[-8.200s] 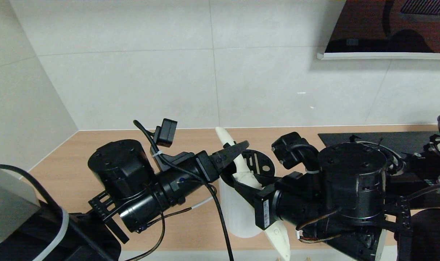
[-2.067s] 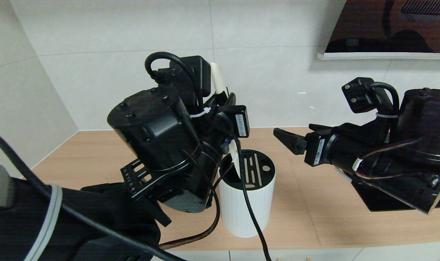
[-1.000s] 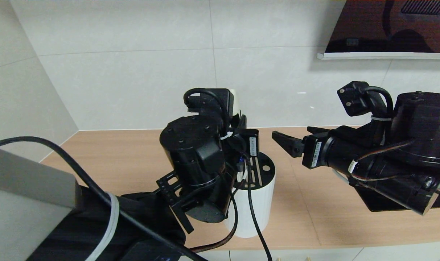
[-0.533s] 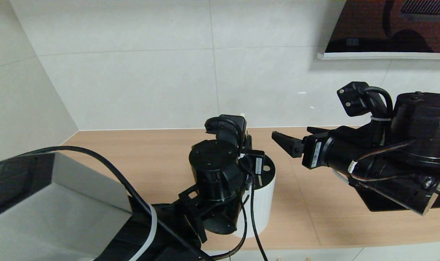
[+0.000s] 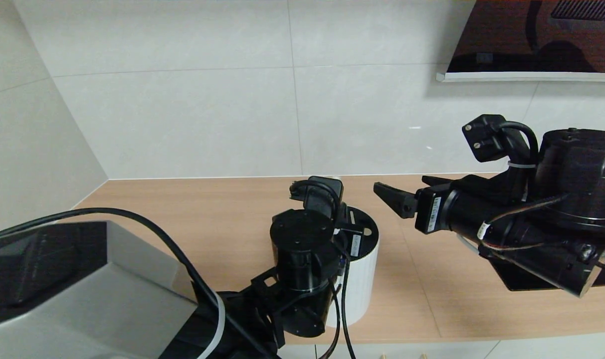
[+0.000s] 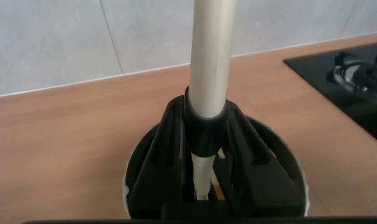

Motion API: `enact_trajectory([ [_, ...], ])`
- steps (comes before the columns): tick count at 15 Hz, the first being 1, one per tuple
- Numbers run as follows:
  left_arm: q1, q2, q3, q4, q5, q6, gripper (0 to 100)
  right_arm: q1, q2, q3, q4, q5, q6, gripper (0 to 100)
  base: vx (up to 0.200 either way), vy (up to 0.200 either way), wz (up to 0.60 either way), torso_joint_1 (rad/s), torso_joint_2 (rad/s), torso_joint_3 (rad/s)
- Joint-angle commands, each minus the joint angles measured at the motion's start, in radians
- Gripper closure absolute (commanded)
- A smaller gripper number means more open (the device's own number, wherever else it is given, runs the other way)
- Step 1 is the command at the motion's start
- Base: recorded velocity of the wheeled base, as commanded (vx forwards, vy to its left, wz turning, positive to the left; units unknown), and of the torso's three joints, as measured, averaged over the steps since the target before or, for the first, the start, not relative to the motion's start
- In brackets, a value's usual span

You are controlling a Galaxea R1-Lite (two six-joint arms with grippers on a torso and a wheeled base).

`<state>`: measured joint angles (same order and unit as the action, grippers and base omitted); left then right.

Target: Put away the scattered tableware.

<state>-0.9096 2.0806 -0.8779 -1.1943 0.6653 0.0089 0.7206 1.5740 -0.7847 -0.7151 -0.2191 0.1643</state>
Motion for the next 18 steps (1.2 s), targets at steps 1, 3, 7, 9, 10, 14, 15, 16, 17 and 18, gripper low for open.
enact_trajectory([
  [1,0.000,0.003,0.004,0.001,0.000,0.000,100,0.002,0.004,0.001,-0.001,0.000,0.000,0,0.000,0.000,0.00,0.000,0.00,0.000],
  [3,0.000,0.007,0.004,-0.001,0.000,0.000,100,0.000,0.004,0.001,-0.001,0.000,0.000,0,0.000,0.000,0.00,0.000,0.00,0.000],
  [7,0.000,0.009,0.002,-0.001,0.000,0.000,100,0.000,0.006,0.001,-0.001,0.000,0.000,0,0.000,0.000,0.00,0.000,0.00,0.000],
  [9,0.000,0.009,0.004,-0.001,0.000,0.000,100,0.000,0.006,0.001,-0.001,0.000,0.000,0,0.000,0.000,0.00,0.000,0.00,0.000],
  [10,0.000,0.009,0.004,-0.001,0.000,0.000,100,0.000,0.006,0.001,-0.001,0.000,0.000,0,0.000,0.000,0.00,0.000,0.00,0.000],
  [14,0.000,-0.001,0.005,-0.001,0.000,0.000,0,0.000,0.006,0.001,-0.001,0.000,0.000,0,0.000,0.000,0.00,0.000,0.00,0.000],
  [15,0.000,-0.002,0.007,-0.001,0.000,0.000,0,0.000,0.006,0.001,-0.001,0.000,0.000,0,0.000,0.000,0.00,0.000,0.00,0.000],
  [16,0.000,-0.005,0.014,-0.001,0.000,0.000,0,0.000,0.006,0.001,-0.001,0.000,0.000,0,0.000,0.000,0.00,0.000,0.00,0.000],
  [17,-0.002,-0.027,0.040,-0.001,0.000,0.002,0,0.002,0.004,0.001,-0.001,0.000,0.000,0,0.000,0.000,0.00,0.000,0.00,0.000],
  [18,-0.009,-0.063,0.060,-0.001,-0.003,0.013,0,0.000,0.004,0.001,-0.001,0.000,0.000,0,0.000,0.000,0.00,0.000,0.00,0.000],
])
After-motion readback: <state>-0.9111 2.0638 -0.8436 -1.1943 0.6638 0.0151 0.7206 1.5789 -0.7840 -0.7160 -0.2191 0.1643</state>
